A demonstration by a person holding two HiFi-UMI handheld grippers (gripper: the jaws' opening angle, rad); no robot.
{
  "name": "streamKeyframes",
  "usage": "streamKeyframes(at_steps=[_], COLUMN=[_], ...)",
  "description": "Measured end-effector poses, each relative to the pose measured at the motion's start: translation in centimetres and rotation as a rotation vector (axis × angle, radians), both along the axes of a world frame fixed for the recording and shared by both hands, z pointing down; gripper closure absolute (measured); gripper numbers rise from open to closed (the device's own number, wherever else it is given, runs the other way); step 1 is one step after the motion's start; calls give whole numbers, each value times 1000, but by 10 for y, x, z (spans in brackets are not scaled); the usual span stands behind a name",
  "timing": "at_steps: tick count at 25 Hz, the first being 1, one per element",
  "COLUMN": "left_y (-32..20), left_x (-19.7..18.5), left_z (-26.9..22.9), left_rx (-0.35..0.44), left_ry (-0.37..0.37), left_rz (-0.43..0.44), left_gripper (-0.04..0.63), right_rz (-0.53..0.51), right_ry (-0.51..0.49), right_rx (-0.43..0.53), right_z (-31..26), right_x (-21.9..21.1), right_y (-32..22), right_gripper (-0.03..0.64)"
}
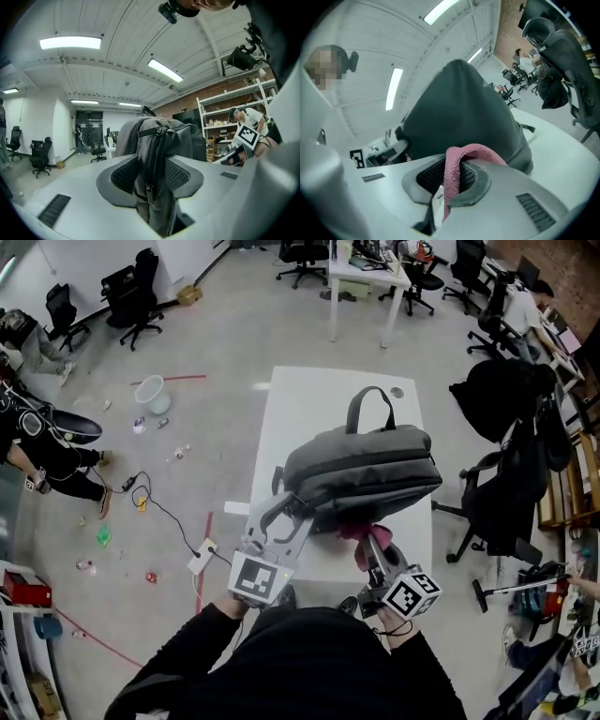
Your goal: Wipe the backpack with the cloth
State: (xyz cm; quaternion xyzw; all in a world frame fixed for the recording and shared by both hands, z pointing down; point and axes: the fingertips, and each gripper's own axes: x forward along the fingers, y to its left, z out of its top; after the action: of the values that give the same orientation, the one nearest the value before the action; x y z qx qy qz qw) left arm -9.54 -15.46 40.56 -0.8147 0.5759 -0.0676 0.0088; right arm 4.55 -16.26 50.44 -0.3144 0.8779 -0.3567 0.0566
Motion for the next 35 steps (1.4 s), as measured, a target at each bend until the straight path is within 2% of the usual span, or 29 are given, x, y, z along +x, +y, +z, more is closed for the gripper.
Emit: streamKeyframes(at_steps=[2, 6, 12, 16, 24, 32, 35], left_y=[6, 22, 32, 39, 44, 43, 45], left_x=[2, 10, 19, 21, 20, 20, 20], left_z=[2, 5, 7, 4, 11, 11, 9], left_rx=[-15, -63, -141, -165, -175, -143, -140], left_ry=[3, 18, 86, 94, 97, 97, 122], left_rz=[4, 18, 8, 9, 23, 59, 70], left_gripper=[445, 442, 439, 439, 433, 433, 433], right_rz=[3, 25, 6, 1, 5, 25, 41], right_ry=[-39, -30, 128, 189, 199, 203, 214], right_rx=[43, 157, 385, 454, 458, 429, 421], right_z=[-24, -67, -108, -118, -124, -117, -116], right_x=[12, 36, 38, 27, 23, 19, 20], right_y=[10, 30, 43, 53, 57, 67, 72], right_gripper=[589, 589, 589, 589, 589, 589, 589])
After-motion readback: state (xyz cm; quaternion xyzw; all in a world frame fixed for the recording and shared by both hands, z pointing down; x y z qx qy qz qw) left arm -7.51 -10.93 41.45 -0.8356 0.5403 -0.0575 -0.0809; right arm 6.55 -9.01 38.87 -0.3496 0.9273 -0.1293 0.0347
